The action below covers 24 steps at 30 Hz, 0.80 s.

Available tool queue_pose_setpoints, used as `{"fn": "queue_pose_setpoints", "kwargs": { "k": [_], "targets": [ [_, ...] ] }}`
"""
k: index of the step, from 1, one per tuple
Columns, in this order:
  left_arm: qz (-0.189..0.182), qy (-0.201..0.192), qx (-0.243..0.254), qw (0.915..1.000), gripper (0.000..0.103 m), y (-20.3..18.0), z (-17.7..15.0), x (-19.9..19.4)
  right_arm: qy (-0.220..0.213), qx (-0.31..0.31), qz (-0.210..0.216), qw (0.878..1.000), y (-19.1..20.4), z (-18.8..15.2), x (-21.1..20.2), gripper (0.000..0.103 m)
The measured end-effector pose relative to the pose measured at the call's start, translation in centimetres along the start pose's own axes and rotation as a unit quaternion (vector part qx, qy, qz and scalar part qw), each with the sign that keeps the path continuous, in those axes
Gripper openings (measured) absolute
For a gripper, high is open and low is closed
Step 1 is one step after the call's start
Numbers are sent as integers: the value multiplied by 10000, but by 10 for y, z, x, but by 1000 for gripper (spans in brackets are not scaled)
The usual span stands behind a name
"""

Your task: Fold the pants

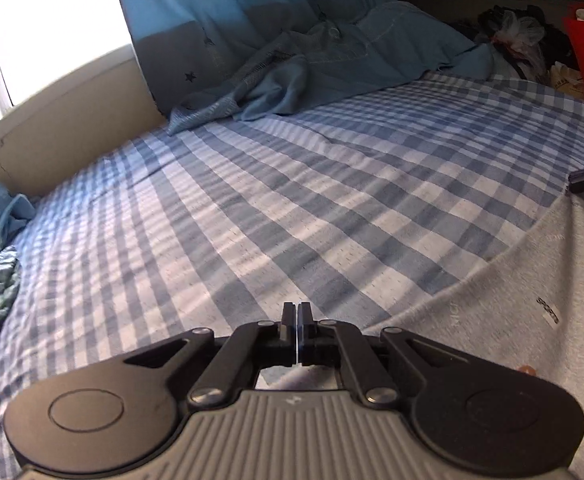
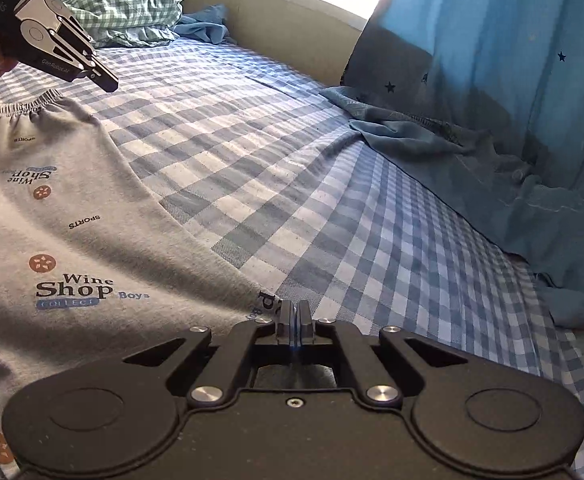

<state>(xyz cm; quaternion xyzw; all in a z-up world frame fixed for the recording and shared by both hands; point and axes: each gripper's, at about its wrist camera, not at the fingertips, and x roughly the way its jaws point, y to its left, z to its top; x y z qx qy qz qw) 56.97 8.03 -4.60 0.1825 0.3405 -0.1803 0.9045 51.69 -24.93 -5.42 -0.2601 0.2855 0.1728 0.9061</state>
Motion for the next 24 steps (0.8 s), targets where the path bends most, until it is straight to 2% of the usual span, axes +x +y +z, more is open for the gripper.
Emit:
{"fn": "queue_pose_setpoints", "kwargs": {
  "k": [2,6,8,9,10,11,12,13,15,17,19,20,21,23,24],
  "targets": [
    [-166,56,57,9998,8,-3,-5,2,38,69,-2,10000,-1,-1,5,0],
    [-139,202,275,9993,52,-13,-15,7,212,184,-148,9995,-3,-9,17,0],
    [-185,174,310,9992,60,-15,-18,5,216,378,-72,9990,-8,-14,19,0],
    [-206,169,311,9992,68,-14,-18,5,236,474,-15,9986,-11,-16,19,0],
    [-238,170,296,9991,74,-12,-19,4,240,581,46,9980,-15,-17,18,4],
    [-266,168,281,9991,82,-10,-19,4,184,711,146,9972,-19,-18,16,14],
    [-276,167,277,9991,84,-7,-20,4,104,866,371,9955,-24,-20,13,23],
    [-283,188,277,9990,84,-5,-20,5,53,1008,584,9932,-29,-21,11,28],
    [-328,294,243,9987,84,0,-20,11,-14,1260,862,9883,-38,-23,10,46],
    [-440,371,71,9983,79,5,-19,15,14,1498,1155,9819,-44,-27,11,52],
    [-590,420,-149,9973,59,9,-17,18,135,1652,1365,9767,-48,-30,17,54],
    [-685,452,-190,9964,36,9,-14,19,170,1662,1412,9758,-49,-31,18,54],
    [-706,471,-138,9963,24,6,-12,18,167,1668,1443,9752,-49,-32,19,55],
    [-670,508,136,9964,8,-3,-9,17,185,1658,1517,9742,-50,-32,19,55],
    [-609,515,184,9966,5,-7,-7,17,215,1662,1534,9738,-51,-31,20,52]
  ]
}}
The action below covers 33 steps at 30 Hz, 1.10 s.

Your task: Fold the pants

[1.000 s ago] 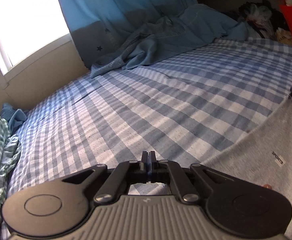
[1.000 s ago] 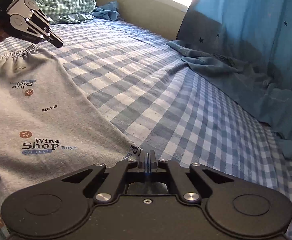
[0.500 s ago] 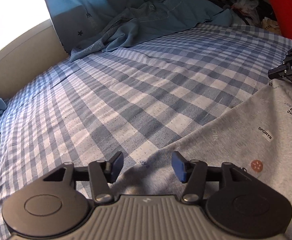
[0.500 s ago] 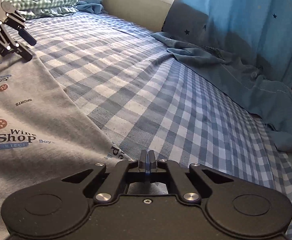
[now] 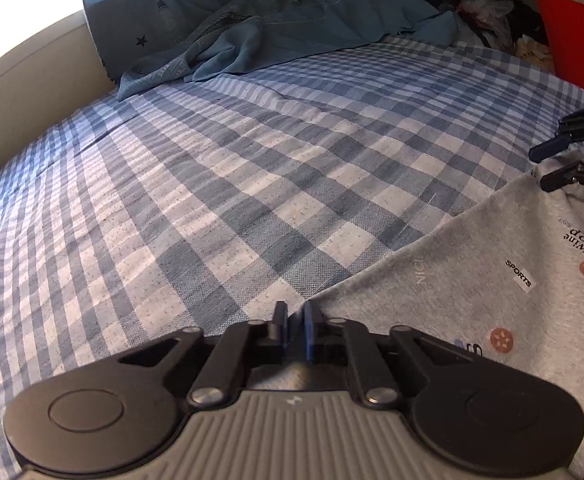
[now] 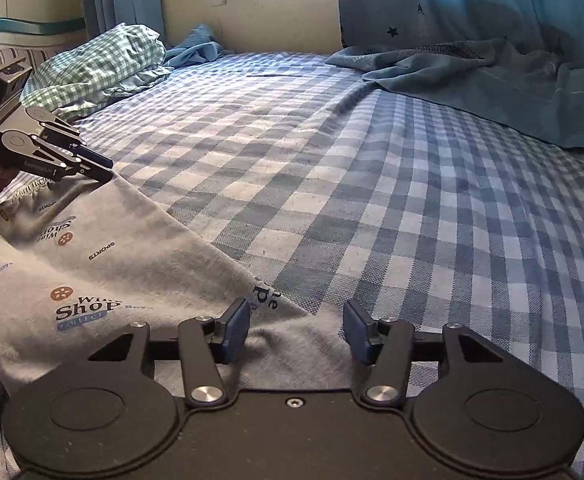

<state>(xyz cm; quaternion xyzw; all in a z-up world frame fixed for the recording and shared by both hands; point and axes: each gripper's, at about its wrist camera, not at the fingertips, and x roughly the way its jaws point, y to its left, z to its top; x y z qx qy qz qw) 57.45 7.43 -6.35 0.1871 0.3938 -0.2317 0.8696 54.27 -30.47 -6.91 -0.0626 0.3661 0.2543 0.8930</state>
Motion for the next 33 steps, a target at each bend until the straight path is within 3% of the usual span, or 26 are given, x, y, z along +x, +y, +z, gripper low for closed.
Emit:
{"fn": "queue_pose_setpoints", "kwargs": {
  "k": [1,2,3,4,7,11,19,27,33],
  "targets": [
    [55,-16,-14,10000,4,-2,2,-1,26,-9,21,10000,0,1,0,47],
    [119,-52,-51,9999,3,-4,3,-2,43,-53,4,10000,1,3,0,30],
    [181,-102,-104,9997,2,-5,4,-3,75,-72,-72,9999,3,5,1,6],
    [228,-177,-164,9994,2,-5,5,-6,119,-77,-140,9998,5,6,1,1],
    [348,-385,-235,9984,2,-8,6,-19,78,-340,-394,9986,20,5,-5,0],
    [584,-736,-206,9954,2,-12,9,-48,-311,-405,-516,9974,38,4,-33,0],
    [487,-1736,-50,9836,2,-33,-14,-147,-1035,-727,-392,9912,98,-1,-136,0],
    [219,-2308,56,9727,2,-68,-100,-238,-1368,-774,-90,9875,184,-70,-247,0],
    [43,-2114,72,9774,2,-89,-177,-257,-1076,-756,102,9913,249,-138,-261,0]
  ]
}}
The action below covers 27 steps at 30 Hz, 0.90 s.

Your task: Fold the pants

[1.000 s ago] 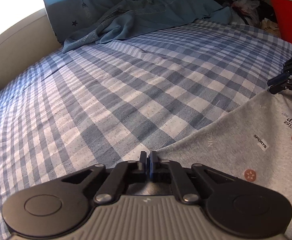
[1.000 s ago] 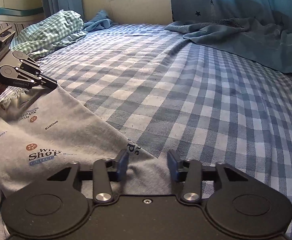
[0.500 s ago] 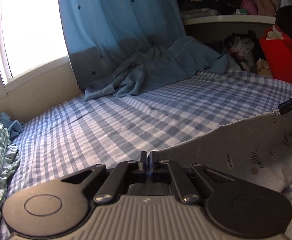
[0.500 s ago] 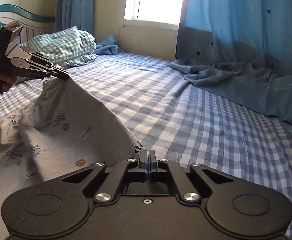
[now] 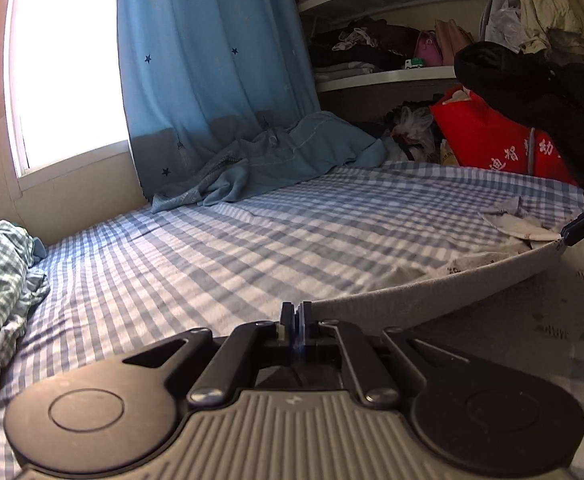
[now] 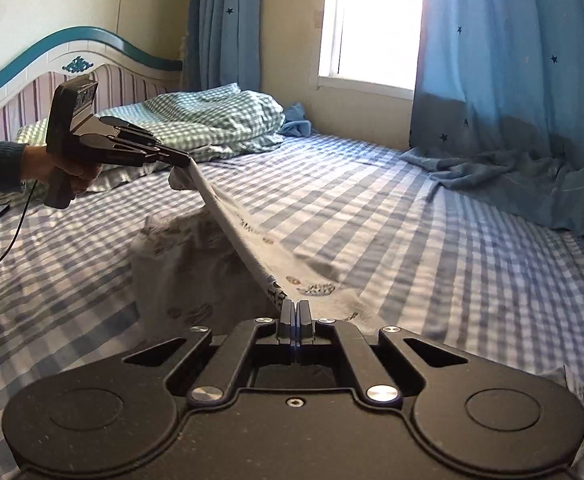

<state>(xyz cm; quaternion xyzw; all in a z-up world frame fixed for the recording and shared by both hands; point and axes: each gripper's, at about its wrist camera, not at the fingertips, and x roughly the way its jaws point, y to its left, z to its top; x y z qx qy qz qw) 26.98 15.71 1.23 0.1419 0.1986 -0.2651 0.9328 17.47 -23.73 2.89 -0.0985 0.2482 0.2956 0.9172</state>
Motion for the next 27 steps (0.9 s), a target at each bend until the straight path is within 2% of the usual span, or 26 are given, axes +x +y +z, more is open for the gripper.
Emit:
{"fn": "queue_pose_setpoints", "kwargs": {
  "k": [3,7,11,14,19,22,25,27],
  "targets": [
    [-11,204,-78,9998,2,-5,-26,-1,245,112,17,9996,19,-25,11,0],
    [21,303,-26,9995,2,-11,-46,0,326,22,-137,9994,32,-42,20,0],
    [77,301,14,9995,2,-13,-53,-4,385,-298,-241,9985,38,-45,29,0],
    [52,313,97,9995,2,-15,-53,-8,370,-314,-179,9987,37,-42,27,0],
    [-80,354,517,9980,2,-22,-55,-22,425,-414,-88,9982,39,-42,16,0],
    [-59,512,732,9960,2,-30,-65,-21,588,-454,-33,9972,44,-51,19,0],
    [-78,723,689,9950,2,-34,-75,-14,807,-469,-40,9956,48,-61,31,0],
    [-102,768,431,9961,11,-31,-77,-14,864,-558,-79,9947,50,-64,35,0]
  ]
}}
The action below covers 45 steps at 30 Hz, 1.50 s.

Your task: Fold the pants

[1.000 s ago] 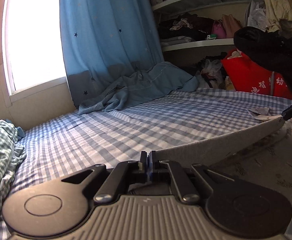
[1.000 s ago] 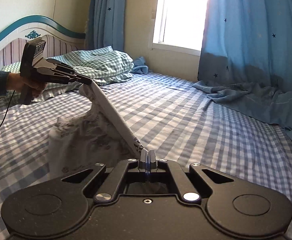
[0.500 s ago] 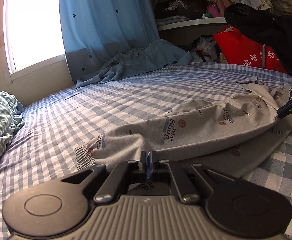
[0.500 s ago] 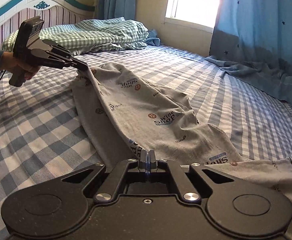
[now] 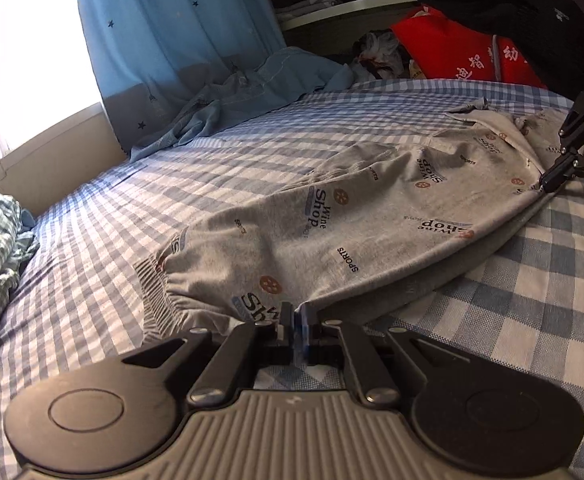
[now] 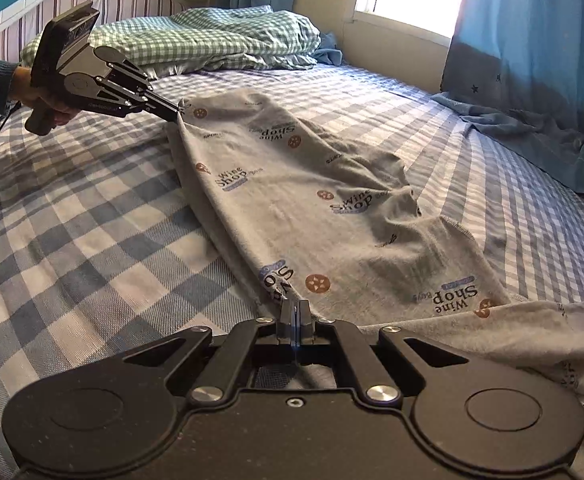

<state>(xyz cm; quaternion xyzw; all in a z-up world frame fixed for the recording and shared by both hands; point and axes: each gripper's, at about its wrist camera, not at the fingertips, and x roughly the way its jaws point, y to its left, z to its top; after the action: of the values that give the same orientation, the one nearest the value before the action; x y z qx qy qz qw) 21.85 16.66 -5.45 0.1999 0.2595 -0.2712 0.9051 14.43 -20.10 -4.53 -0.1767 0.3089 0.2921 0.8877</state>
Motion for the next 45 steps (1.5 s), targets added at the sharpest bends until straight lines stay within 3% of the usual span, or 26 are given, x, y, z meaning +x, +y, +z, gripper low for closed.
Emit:
{"fn": "queue_pose_setpoints", "kwargs": {
  "k": [1,3,4,5,6,8,12,14,18,21,23,25,27,30,32,35,37,38,40,41,43,45],
  "targets": [
    [-41,-36,-338,9994,20,6,0,-3,12,-47,-33,10000,1,0,0,0],
    [-32,-250,-1157,9930,65,20,-4,-12,-24,-122,-99,9999,4,0,-2,13],
    [21,-373,-1559,9871,71,28,-5,-17,-62,-126,-139,9998,5,0,-4,19],
    [47,-439,-1964,9795,76,37,-7,-21,-117,-120,-164,9997,6,-1,-6,34],
    [65,-467,-2372,9703,77,46,-9,-24,-182,-119,-152,9996,7,-1,-8,48],
    [201,-387,-3170,9474,77,63,-12,-23,-337,-104,-235,9991,9,-3,-12,59],
    [74,-412,-4596,8872,77,91,-23,-14,-576,-34,-507,9970,13,-2,-13,76],
    [21,-403,-4996,8653,76,97,-25,-9,-661,96,-585,9960,14,0,-13,77],
    [-99,-266,-5486,8356,72,101,-27,2,-905,189,-821,9923,21,0,-17,96],
    [-80,-239,-5787,8151,66,98,-31,9,-1063,247,-974,9892,27,-3,-22,102],
    [-4,-243,-5903,8068,60,98,-32,12,-1080,295,-1036,9883,30,-4,-23,102],
    [-25,-340,-5970,8015,50,98,-31,16,-1107,344,-1060,9876,34,-6,-25,102],
    [128,-319,-5973,8013,22,98,-29,18,-1119,371,-1058,9874,36,-8,-25,102],
    [572,-227,-5824,8106,0,96,-22,17,-1102,368,-1093,9872,39,-11,-26,102],
    [859,-279,-5651,8201,0,95,-15,11,-1076,364,-1164,9867,40,-12,-26,102],
    [1374,-353,-5071,8501,0,88,-2,0,-1070,438,-1226,9857,37,-13,-27,102],
    [1517,-265,-4831,8619,0,84,2,-2,-1057,542,-1224,9853,34,-15,-27,102],
    [1390,-207,-4876,8617,0,84,1,-1,-1053,585,-1219,9852,33,-15,-26,102],
    [948,-88,-5132,8530,0,87,-7,5,-1046,639,-1197,9852,32,-17,-25,102],
    [857,-82,-5229,8480,7,86,-11,7,-1045,655,-1196,9851,32,-18,-25,102],
    [815,-107,-5264,8463,48,85,-14,9,-1046,672,-1184,9851,33,-19,-25,102],
    [763,-231,-5335,8421,54,85,-15,11,-1043,677,-1162,9854,34,-20,-25,102]
  ]
}}
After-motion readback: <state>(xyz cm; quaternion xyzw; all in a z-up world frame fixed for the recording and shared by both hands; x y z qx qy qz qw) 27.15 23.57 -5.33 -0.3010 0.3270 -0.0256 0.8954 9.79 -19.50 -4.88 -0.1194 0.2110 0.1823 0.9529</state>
